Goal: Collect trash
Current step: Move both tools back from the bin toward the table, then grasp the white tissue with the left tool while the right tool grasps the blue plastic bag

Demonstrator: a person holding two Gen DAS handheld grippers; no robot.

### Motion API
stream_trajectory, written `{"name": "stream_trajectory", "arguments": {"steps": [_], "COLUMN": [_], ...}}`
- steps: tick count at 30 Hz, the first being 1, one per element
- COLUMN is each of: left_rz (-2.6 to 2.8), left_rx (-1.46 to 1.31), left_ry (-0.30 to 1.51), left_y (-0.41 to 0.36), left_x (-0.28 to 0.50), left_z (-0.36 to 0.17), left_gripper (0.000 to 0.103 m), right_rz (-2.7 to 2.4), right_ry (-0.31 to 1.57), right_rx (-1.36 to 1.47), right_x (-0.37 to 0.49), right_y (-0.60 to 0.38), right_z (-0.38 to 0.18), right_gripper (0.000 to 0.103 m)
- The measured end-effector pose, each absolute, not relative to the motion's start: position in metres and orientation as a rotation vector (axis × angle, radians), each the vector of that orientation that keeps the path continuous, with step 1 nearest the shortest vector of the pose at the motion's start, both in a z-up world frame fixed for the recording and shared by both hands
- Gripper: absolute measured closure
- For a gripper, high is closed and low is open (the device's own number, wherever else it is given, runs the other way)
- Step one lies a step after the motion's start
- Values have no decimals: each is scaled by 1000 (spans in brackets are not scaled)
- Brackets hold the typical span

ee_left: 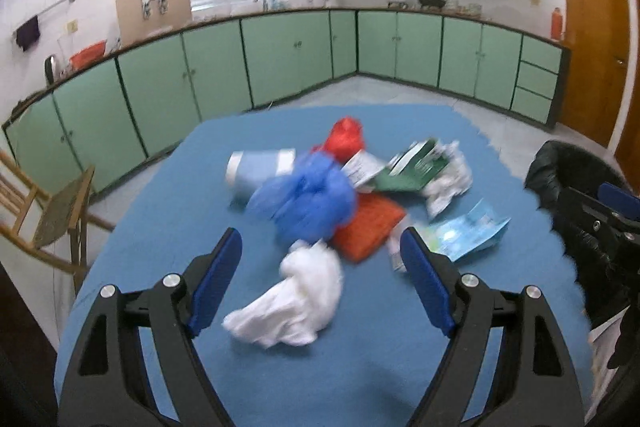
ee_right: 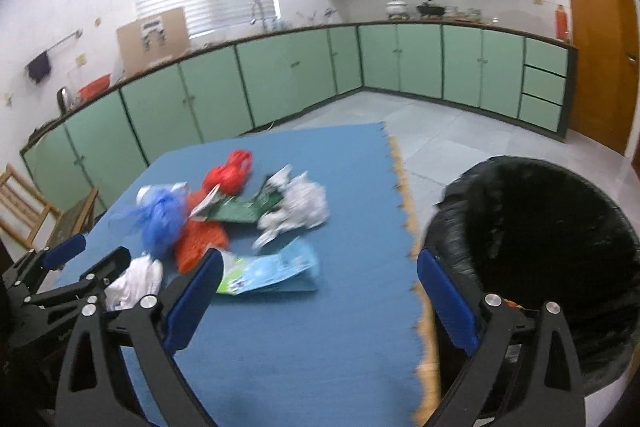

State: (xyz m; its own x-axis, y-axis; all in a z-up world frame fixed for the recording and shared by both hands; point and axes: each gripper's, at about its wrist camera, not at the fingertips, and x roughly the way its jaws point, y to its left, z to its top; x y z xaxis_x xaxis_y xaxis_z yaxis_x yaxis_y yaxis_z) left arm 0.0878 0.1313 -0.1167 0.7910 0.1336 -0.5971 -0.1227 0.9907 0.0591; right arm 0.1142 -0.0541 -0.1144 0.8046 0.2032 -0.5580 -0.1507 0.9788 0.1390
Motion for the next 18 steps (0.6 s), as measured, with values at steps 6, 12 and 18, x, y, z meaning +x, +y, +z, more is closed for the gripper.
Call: {"name": "stream_trajectory", "arguments": {"steps": [6, 12, 18], "left_rz": [135, 145, 150], "left_rx": [-14, -46, -65], "left_ry": [718, 776, 832], "left_y": [149, 155, 158], "left_x": [94, 101, 110], "left_z": [-141, -159, -171], "left_gripper": [24, 24, 46], "right_rz": [195, 191, 194], "right_ry": [642, 678, 680], "right_rx": [66, 44, 33], "right_x": [120, 124, 129], "right_y": [-36, -34, -32], "right_z": [-125, -134, -135], "right_gripper": [8, 8, 8]}}
